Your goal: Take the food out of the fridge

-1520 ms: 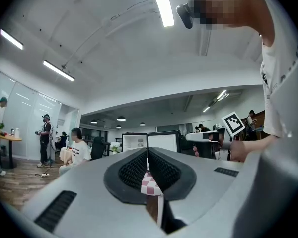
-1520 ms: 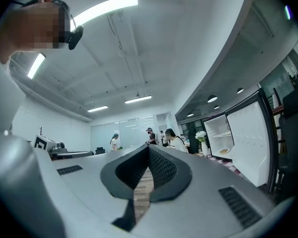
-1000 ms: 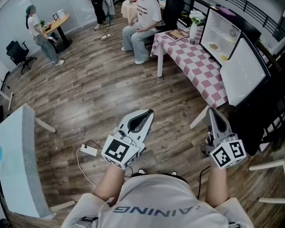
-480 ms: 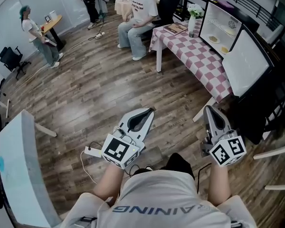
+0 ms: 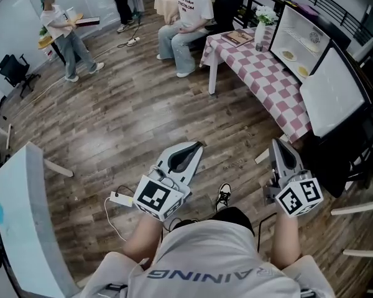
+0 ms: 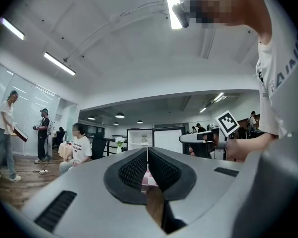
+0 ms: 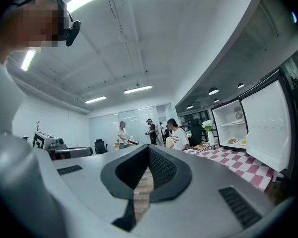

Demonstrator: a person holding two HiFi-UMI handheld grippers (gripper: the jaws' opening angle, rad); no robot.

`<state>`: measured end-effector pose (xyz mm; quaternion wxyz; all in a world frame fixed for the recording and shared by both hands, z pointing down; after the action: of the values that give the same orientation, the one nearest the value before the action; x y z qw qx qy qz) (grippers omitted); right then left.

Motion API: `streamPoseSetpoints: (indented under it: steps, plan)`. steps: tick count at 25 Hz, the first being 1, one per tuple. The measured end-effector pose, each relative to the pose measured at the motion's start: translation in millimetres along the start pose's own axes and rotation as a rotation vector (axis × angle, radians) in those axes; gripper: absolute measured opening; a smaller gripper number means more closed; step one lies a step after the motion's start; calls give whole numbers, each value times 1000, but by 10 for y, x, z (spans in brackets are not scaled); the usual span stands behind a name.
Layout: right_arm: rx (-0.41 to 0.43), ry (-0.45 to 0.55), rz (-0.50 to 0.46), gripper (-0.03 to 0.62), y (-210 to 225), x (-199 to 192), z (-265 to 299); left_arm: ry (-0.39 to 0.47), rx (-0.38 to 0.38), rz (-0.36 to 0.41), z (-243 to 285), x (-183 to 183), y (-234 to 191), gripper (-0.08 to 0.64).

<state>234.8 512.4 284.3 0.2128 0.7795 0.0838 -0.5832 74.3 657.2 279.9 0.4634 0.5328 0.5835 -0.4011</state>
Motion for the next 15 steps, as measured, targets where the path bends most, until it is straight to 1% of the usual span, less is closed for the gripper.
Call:
streamPoseSetpoints:
  steps: [7, 15]
  plan:
    - [39, -1, 25, 18, 378, -40, 627, -13, 47, 19, 477, -85, -414, 14]
    - [73, -29, 71, 18, 1142, -87, 1244, -44, 97, 20, 1288, -307, -697, 14]
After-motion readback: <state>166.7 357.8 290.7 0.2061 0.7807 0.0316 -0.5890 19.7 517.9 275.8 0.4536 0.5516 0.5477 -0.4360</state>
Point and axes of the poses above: the fingertips, and each gripper's own axes: z forward along the fingers, y to its right, x out of its top, the point moved 2 cm from there along -z, backward along the fingers, and after that the axes turned 12 degrees about y, right-handed, at the moved point
